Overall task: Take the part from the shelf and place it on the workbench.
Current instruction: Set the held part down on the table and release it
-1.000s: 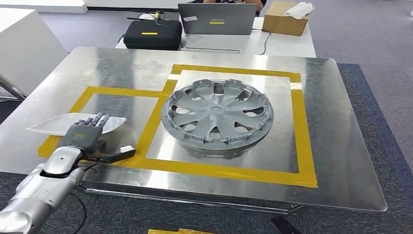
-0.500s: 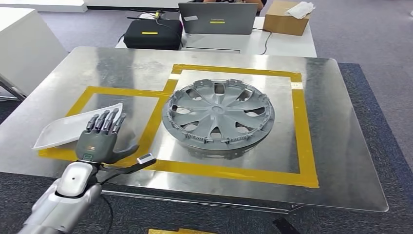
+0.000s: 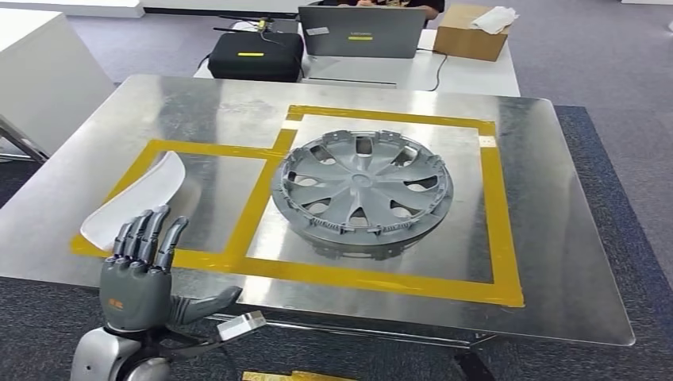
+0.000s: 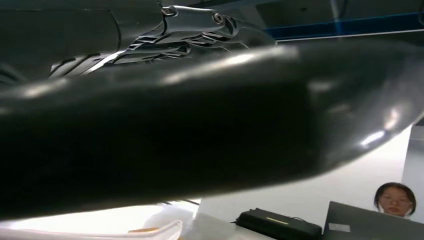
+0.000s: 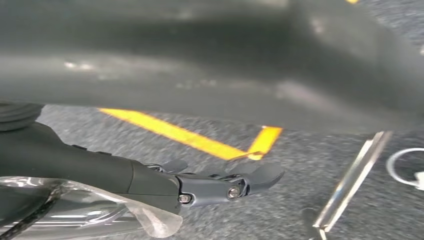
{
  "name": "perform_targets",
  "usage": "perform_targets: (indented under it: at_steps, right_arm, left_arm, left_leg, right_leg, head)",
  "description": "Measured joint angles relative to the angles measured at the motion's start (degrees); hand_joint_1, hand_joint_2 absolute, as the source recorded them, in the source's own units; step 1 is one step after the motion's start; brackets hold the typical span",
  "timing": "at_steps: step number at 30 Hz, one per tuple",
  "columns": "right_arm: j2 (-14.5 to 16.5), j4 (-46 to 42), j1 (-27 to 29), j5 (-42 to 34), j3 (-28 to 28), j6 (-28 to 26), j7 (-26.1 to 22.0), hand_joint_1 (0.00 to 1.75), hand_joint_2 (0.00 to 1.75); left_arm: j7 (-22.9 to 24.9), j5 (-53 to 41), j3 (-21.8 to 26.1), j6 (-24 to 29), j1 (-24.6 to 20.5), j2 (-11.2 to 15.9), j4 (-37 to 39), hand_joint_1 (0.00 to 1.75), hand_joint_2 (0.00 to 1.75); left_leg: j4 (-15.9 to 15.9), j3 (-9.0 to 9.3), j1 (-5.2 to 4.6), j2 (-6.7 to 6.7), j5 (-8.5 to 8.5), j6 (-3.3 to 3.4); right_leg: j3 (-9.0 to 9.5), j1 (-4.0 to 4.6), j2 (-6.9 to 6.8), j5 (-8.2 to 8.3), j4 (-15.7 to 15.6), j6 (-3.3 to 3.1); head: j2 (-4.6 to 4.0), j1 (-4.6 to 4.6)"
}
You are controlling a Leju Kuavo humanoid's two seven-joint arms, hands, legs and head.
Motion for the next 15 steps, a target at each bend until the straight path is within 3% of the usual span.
perform_targets:
  at_steps: [1,2,5,7,9,11,13,15]
  right_arm:
    - [0.0,0.0,-0.1,-0.3,-0.3,0.0,-0.5,0.0,0.0]
    - [0.0,-0.1,-0.1,-0.5,-0.6,0.0,-0.9,0.0,0.0]
    - [0.1,-0.4,-0.5,-0.9,-1.2,0.0,-1.4,0.0,0.0]
    - [0.4,-0.6,-0.9,-1.0,-1.4,0.1,-1.6,0.0,0.0]
    - [0.5,-0.6,-1.1,-1.0,-1.5,0.1,-1.6,0.0,0.0]
    - [0.5,-0.7,-1.1,-1.0,-1.6,0.1,-1.6,0.0,0.0]
    - [0.5,-0.7,-1.1,-1.0,-1.7,0.1,-1.6,0.0,0.0]
    - [0.5,-0.7,-1.1,-1.0,-1.8,0.1,-1.6,0.0,0.0]
  left_arm:
    - [-1.9,1.4,0.6,0.0,1.4,-1.2,-1.0,0.0,0.0]
    - [-3.3,2.5,1.1,0.0,2.5,-2.2,-1.9,0.0,0.0]
    - [-5.0,4.0,2.4,0.0,4.7,-4.5,-3.9,0.0,0.0]
    - [-5.2,4.1,3.0,0.0,5.5,-5.4,-5.1,0.0,0.0]
    - [-5.4,4.2,3.4,0.0,6.1,-6.0,-5.9,0.0,0.0]
    - [-5.4,4.2,3.8,0.0,6.6,-6.4,-6.3,0.0,0.0]
    - [-5.4,4.3,4.1,0.0,6.8,-6.7,-6.7,0.0,0.0]
    - [-5.4,4.3,4.3,0.0,6.9,-6.9,-7.0,0.0,0.0]
  left_leg:
    - [0.2,-0.08,0.06,-0.01,-0.08,-0.11]
    - [0.4,-0.13,0.21,-0.07,-0.22,-0.32]
    - [2.0,-0.49,0.8,-0.32,-1.19,-1.75]
    - [3.4,-1.19,0.69,-0.44,-1.71,-2.67]
    - [3.8,-1.66,0.62,-0.56,-1.68,-3.09]
    - [4.8,-2.15,0.79,-0.58,-2.71,-3.39]
    - [9.8,-4.13,0.83,-0.57,-6.32,-3.55]
    - [17.4,-7.09,0.75,-0.56,-10.43,-3.39]
  right_leg:
    - [-1.06,-0.18,-0.03,-0.29,2.1,0.25]
    - [-0.98,-0.36,-0.08,0.64,1.9,0.52]
    - [3.9,-0.91,-0.12,5.49,-7.9,1.53]
    - [5.51,-0.92,0.16,5.84,-11.0,0.9]
    - [5.15,-0.79,0.34,5.76,-10.5,-0.48]
    - [4.71,-0.76,0.28,6.04,-10.2,-1.31]
    - [4.22,-0.62,0.15,6.4,-10.2,-2.02]
    - [3.59,-0.2,-0.08,6.79,-10.2,-2.56]
  head:
    - [0.0,0.01]
    - [0.0,0.01]
    - [0.0,0.16]
    - [0.0,0.28]
    - [0.0,0.23]
    - [0.0,0.15]
    - [0.0,0.07]
    - [0.0,0.08]
